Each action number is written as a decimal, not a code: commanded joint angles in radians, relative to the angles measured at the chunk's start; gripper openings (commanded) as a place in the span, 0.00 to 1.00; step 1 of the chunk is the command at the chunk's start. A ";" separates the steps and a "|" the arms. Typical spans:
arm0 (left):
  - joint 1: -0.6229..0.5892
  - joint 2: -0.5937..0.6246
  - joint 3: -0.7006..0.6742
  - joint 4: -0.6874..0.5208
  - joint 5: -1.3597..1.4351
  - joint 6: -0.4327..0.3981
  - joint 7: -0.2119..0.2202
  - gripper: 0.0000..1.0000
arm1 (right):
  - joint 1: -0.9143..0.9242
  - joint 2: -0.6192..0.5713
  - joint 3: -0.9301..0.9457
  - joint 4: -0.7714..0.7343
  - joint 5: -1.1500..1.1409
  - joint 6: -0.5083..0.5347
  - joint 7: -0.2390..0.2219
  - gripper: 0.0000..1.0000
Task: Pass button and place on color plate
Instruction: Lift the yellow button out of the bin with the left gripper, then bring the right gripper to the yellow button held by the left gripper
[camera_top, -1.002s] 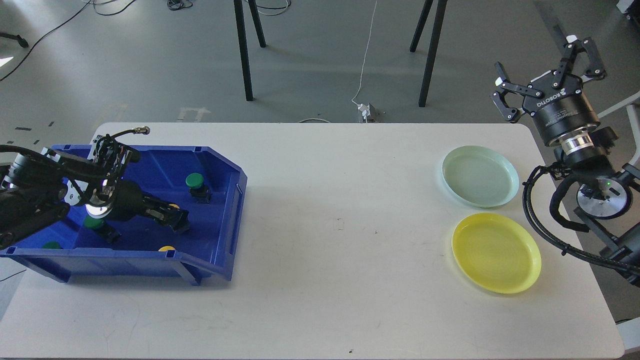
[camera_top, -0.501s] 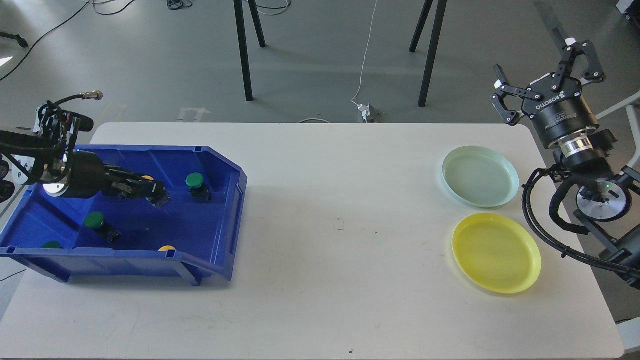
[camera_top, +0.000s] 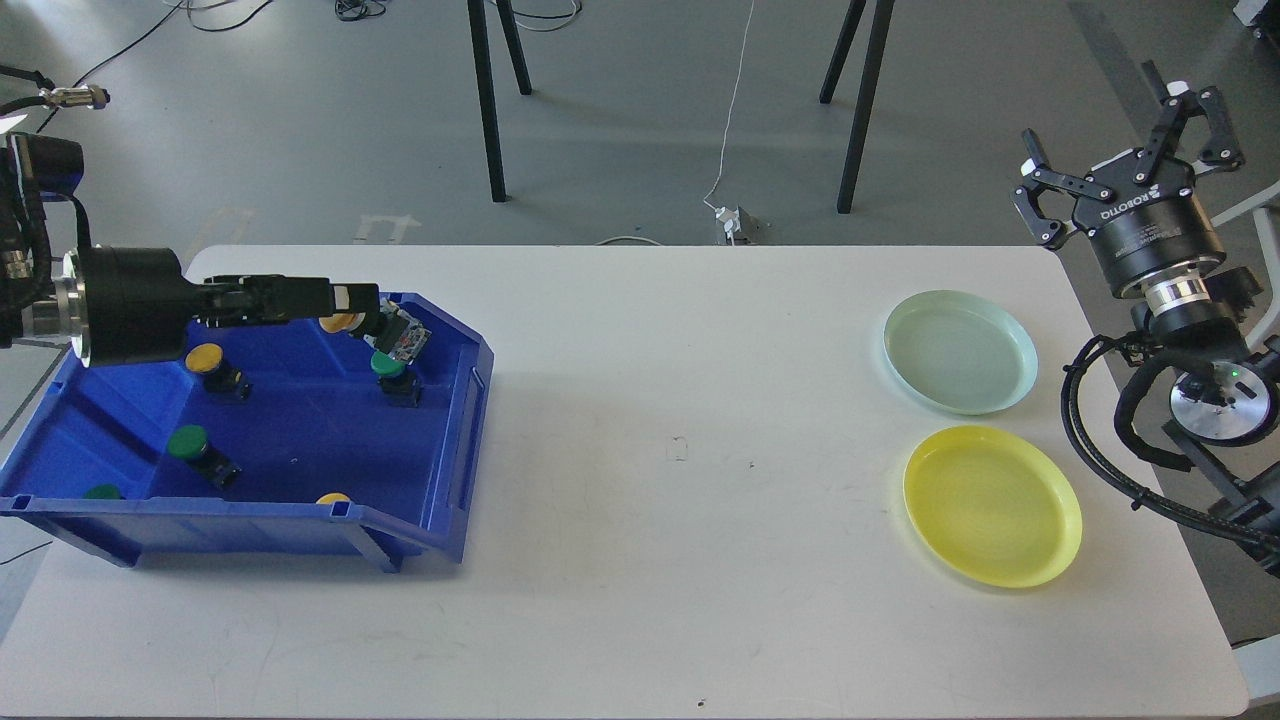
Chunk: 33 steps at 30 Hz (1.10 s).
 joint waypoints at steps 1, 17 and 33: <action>0.000 -0.032 -0.054 -0.011 -0.179 0.000 0.000 0.17 | -0.011 -0.008 0.001 0.009 -0.004 0.000 0.002 0.99; 0.101 -0.473 -0.111 0.136 -0.534 0.065 0.000 0.19 | -0.137 -0.041 -0.027 0.413 -0.636 -0.242 0.050 0.99; 0.161 -0.499 -0.122 0.139 -0.615 0.090 0.000 0.19 | 0.032 0.168 -0.269 0.394 -0.655 -0.246 0.050 0.99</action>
